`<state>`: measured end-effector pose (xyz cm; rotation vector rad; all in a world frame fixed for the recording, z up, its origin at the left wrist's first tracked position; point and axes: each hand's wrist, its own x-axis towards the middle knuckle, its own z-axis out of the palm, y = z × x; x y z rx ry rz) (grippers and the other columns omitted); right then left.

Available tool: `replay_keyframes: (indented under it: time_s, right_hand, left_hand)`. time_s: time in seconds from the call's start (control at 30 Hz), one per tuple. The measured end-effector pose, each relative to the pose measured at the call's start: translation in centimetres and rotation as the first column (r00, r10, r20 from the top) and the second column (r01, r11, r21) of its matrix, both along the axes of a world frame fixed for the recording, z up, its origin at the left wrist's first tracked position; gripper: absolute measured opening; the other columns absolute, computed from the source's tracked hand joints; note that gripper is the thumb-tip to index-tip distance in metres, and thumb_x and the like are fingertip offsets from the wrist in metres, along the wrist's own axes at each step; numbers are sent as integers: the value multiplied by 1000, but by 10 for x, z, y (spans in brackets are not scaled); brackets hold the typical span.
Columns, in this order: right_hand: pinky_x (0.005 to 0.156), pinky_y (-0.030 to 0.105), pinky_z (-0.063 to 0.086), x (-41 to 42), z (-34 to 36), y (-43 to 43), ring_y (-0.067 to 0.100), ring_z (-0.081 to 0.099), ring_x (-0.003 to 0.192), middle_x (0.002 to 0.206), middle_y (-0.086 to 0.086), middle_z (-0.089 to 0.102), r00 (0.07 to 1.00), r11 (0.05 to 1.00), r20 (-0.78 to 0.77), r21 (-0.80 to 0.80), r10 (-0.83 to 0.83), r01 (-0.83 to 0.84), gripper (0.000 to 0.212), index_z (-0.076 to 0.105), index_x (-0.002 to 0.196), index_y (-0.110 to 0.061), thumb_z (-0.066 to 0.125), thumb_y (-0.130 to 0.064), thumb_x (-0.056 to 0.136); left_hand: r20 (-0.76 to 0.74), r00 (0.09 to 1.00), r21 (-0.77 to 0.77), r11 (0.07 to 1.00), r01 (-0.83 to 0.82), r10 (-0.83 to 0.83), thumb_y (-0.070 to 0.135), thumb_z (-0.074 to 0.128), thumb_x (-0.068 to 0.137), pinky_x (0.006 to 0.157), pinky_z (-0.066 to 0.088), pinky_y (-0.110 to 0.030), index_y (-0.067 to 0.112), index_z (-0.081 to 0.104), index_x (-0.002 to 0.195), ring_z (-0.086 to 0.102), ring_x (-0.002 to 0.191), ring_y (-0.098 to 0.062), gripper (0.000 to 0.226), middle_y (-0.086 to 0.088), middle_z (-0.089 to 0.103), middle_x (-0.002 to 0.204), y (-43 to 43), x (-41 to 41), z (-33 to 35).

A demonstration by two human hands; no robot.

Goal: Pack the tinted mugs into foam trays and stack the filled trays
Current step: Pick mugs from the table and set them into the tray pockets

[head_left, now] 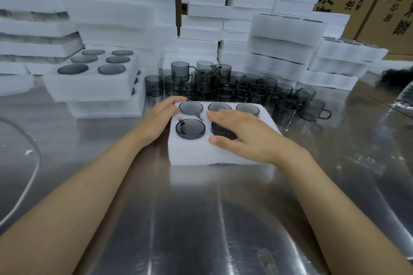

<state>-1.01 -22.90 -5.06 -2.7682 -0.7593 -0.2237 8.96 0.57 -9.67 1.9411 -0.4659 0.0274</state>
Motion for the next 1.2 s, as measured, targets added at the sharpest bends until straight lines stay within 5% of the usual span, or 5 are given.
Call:
replay_keyframes:
  time_s: [0.2, 0.43, 0.63, 1.03, 1.2]
  right_hand:
    - [116, 29, -8, 1, 0, 1, 1, -9, 145, 159, -22, 5, 991, 991, -133, -131, -18, 0, 96, 11, 154, -31, 11, -82, 72]
    - [110, 30, 31, 9, 5, -22, 10, 42, 132, 150, -6, 41, 971, 891, -12, 395, -240, 225, 54, 39, 146, -21, 43, -46, 99]
    - [94, 47, 46, 16, 3, -78, 39, 53, 111, 126, 19, 51, 718, 703, -104, 148, -688, 695, 27, 57, 110, -4, 50, -22, 92]
    - [73, 37, 44, 9, 9, -75, 34, 52, 86, 96, 13, 48, 673, 660, -87, 140, -734, 738, 20, 59, 74, -8, 63, -24, 85]
    - [94, 44, 41, 9, 7, -79, 37, 37, 121, 134, 14, 33, 639, 630, -82, 113, -764, 768, 30, 68, 109, -12, 70, -28, 84]
  left_hand:
    - [2, 1000, -7, 1000, 10, -10, 37, 43, 79, 108, 39, -37, 55, 60, 104, 54, 116, -3, 35, 22, 61, 119, -1, 0, 1]
    - [9, 1000, 22, 1000, -8, 8, 47, 42, 73, 103, 39, -32, 61, 60, 101, 54, 114, -1, 36, 26, 62, 113, 0, 3, 0]
    - [13, 1000, 27, 999, -22, 22, 49, 42, 71, 113, 31, -45, 61, 59, 105, 45, 128, -12, 40, 15, 58, 129, 2, 5, -2]
    - [4, 1000, 9, 1000, -10, 10, 50, 43, 68, 110, 35, -39, 57, 61, 105, 51, 120, -3, 41, 25, 60, 121, 1, 3, -1]
    - [-2, 1000, 10, 1000, -12, 12, 50, 43, 68, 107, 38, -36, 58, 61, 104, 52, 115, 1, 41, 31, 60, 115, 1, 3, -1]
